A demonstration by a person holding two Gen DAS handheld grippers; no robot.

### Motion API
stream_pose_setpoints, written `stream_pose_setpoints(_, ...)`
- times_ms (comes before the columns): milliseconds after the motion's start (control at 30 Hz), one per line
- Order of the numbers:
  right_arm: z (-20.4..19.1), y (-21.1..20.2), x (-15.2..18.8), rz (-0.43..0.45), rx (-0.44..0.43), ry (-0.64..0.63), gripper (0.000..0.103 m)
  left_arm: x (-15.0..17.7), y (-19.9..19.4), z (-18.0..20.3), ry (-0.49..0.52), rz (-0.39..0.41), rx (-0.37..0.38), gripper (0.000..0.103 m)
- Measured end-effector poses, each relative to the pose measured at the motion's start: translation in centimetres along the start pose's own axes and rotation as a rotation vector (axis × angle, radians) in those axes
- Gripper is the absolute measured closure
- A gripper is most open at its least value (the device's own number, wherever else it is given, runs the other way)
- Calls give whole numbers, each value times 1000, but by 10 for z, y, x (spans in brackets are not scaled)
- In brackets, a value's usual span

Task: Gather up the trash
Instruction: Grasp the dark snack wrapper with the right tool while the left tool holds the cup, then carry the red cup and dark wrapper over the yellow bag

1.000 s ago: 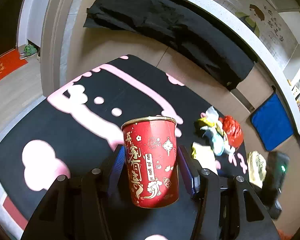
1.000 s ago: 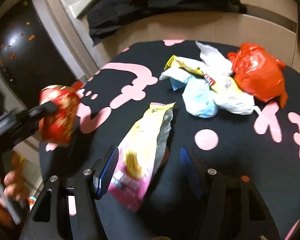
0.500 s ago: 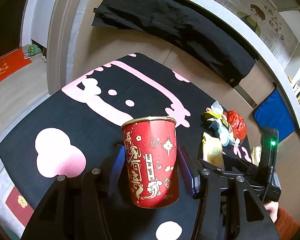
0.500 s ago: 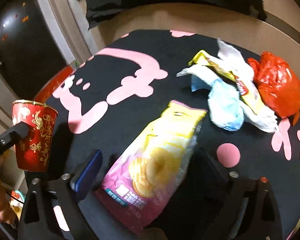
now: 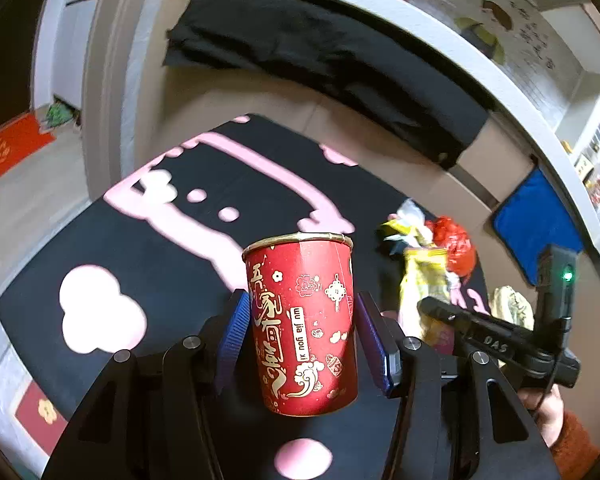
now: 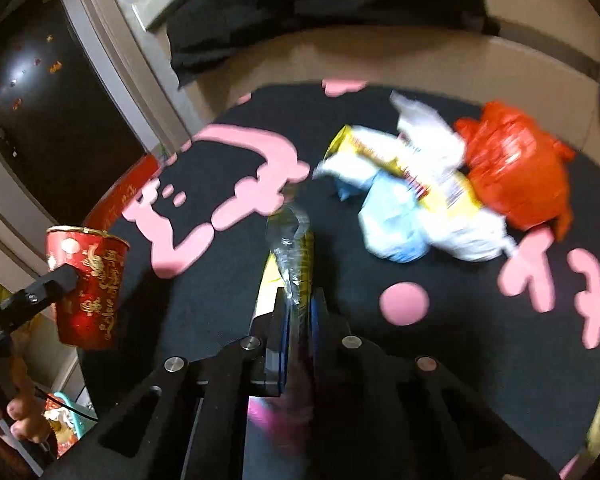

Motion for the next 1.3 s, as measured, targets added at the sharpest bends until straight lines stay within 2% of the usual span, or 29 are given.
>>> stream_pose_setpoints(333,46,-90,-19,177,-4,69,94,-14,-14,94,130,54,56,49)
stream_pose_setpoints(600,98,-171,-21,323,43,91,94,-11,-24,196,239,91,136,49)
stream_pose_setpoints(733,133,-211,-14,385,86,116,94,1,-20,250,309,95,170,49)
stream_pose_setpoints(1033,207,-288,18,481,213,192,94,48,-5,361,443,48,282,49)
stream_pose_setpoints(1300,252,-332,44,530,287,250,94,85,12,408,490,11,320,49)
Point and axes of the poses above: each gripper's, at about its wrist camera, not at the fingertips, and y roughly the way its jaws point, z to its right, x to its underside, the point moved 9 cm from there along y, roughly the way its jaws point, and after that the axes turned 11 degrees about -y, right-handed, at the moved point
